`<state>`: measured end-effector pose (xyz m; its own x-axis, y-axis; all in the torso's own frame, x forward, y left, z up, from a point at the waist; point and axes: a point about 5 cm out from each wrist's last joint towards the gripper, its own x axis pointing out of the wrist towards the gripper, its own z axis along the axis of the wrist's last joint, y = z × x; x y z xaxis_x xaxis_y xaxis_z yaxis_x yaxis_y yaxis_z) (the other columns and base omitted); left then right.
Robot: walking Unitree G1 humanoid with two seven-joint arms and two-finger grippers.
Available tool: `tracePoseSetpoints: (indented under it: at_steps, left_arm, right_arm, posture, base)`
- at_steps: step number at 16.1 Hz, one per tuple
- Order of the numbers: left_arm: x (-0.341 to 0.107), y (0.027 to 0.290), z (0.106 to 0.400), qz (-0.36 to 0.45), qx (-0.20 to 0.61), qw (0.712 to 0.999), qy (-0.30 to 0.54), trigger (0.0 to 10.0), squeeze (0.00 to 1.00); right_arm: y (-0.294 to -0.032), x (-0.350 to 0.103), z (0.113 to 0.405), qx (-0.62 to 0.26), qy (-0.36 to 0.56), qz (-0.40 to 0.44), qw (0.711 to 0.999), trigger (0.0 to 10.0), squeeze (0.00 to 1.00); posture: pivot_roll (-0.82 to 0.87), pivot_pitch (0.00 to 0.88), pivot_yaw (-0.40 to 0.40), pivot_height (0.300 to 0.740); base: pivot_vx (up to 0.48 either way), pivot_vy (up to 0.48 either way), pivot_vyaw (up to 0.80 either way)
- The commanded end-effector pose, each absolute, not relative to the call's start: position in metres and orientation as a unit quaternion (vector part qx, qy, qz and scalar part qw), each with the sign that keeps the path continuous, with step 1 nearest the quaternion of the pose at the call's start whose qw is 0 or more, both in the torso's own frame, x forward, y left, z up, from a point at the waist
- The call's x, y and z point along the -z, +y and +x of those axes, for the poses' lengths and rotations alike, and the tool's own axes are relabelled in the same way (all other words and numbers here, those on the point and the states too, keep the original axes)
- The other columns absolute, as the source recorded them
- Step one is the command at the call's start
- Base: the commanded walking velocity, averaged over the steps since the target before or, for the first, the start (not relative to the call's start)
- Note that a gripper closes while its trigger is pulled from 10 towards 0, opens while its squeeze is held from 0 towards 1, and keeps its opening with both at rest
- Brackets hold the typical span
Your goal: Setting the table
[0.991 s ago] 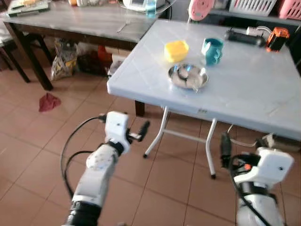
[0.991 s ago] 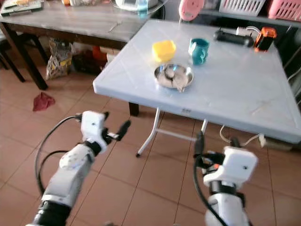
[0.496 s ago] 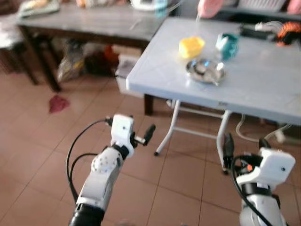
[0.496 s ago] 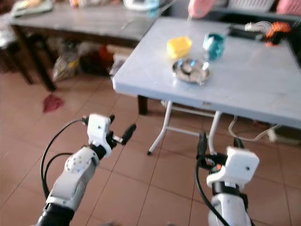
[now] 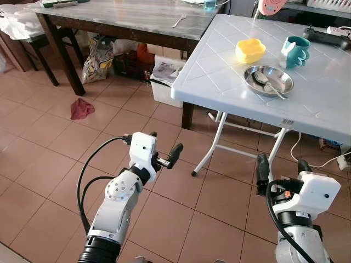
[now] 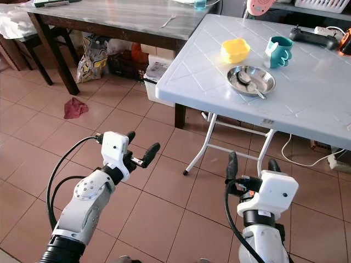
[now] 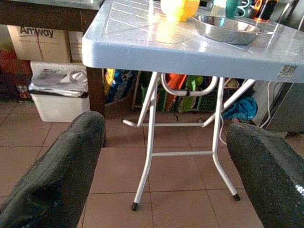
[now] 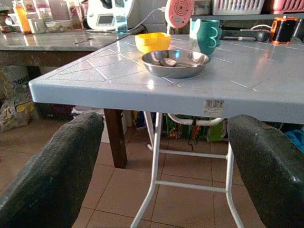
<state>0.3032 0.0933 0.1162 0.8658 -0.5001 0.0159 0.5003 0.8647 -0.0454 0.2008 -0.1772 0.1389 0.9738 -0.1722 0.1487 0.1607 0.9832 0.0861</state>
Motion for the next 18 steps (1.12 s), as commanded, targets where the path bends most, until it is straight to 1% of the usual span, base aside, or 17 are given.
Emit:
tracePoseSetpoints:
  at_steps: [1,3,9,18]
  left_arm:
    - [-0.1185,0.0928,0.3016,-0.025,0.266,0.963,-0.007,10.0,0.0]
    - [-0.1184,0.0912,0.3013,-0.024,0.269,0.963,-0.007,10.0,0.0]
    - [-0.1185,0.0902,0.3011,-0.024,0.275,0.961,-0.006,10.0,0.0]
    - [-0.1185,0.0891,0.3016,-0.025,0.27,0.963,-0.008,10.0,0.0]
  right_arm:
    - [-0.1797,-0.1423,0.1985,0.09,-0.085,0.032,0.992,10.0,0.0]
    - [-0.1811,-0.1424,0.1979,0.092,-0.084,0.03,0.992,10.0,0.0]
    - [-0.1795,-0.1419,0.1965,0.093,-0.084,0.035,0.992,10.0,0.0]
    - [-0.1785,-0.1445,0.1977,0.084,-0.09,0.025,0.992,10.0,0.0]
  posture:
    - [-0.01,0.128,-0.004,0.714]
    - [-0.01,0.128,-0.004,0.714]
    - [-0.01,0.133,0.003,0.714]
    - [-0.02,0.132,-0.003,0.714]
  base:
    - [0.277,0.0,0.0]
    - [0.311,0.0,-0.21]
    - [0.322,0.0,-0.75]
    - [0.328,0.0,0.0]
